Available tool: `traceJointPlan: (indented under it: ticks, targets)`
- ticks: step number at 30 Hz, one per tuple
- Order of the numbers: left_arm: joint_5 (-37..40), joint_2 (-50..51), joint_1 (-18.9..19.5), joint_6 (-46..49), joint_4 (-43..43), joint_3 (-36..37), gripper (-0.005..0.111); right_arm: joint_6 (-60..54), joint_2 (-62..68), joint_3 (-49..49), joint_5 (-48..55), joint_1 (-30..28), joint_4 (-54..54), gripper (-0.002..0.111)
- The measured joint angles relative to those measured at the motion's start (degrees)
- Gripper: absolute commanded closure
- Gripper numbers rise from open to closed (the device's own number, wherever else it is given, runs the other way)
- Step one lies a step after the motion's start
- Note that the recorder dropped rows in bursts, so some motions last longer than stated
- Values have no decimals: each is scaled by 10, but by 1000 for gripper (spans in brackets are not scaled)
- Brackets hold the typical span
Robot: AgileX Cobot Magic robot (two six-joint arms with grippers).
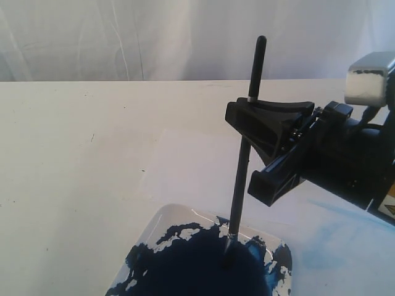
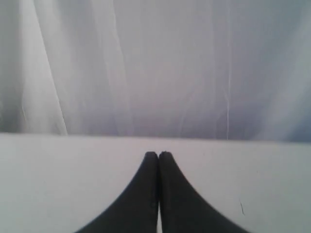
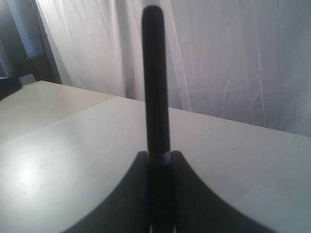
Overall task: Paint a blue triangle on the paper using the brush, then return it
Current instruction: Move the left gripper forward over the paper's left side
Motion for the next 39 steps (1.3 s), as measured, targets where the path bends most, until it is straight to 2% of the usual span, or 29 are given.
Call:
traceJointPlan:
  ticks: [7, 11, 13, 15, 17, 18, 20, 22, 25, 34, 39]
  targets:
    - [201, 259, 0, -24, 65, -159, 107, 0, 0, 0, 0, 0, 0, 108]
    - [311, 373, -15, -2, 39, -236, 107, 0, 0, 0, 0, 0, 0, 108]
    - [366, 420, -27, 83, -38, -274, 107, 0, 0, 0, 0, 0, 0, 108]
    - [454, 468, -35, 237, -169, -315, 107, 0, 0, 0, 0, 0, 0, 108]
    - [578, 524, -35, 428, -345, -356, 107, 0, 0, 0, 0, 0, 0, 108]
    - [626, 547, -36, 504, -407, -373, 107, 0, 0, 0, 0, 0, 0, 108]
    - [703, 602, -44, 593, -527, -404, 107, 0, 0, 0, 3, 0, 0, 108]
    - [723, 637, -51, 627, -588, -430, 107, 0, 0, 0, 6, 0, 0, 108]
    - [734, 686, -68, 651, -625, -465, 107, 0, 0, 0, 19, 0, 0, 108]
    - [721, 793, -153, 661, -627, -545, 107, 0, 0, 0, 52, 0, 0, 108]
    - [710, 816, -179, 670, -623, -552, 107, 0, 0, 0, 52, 0, 0, 108]
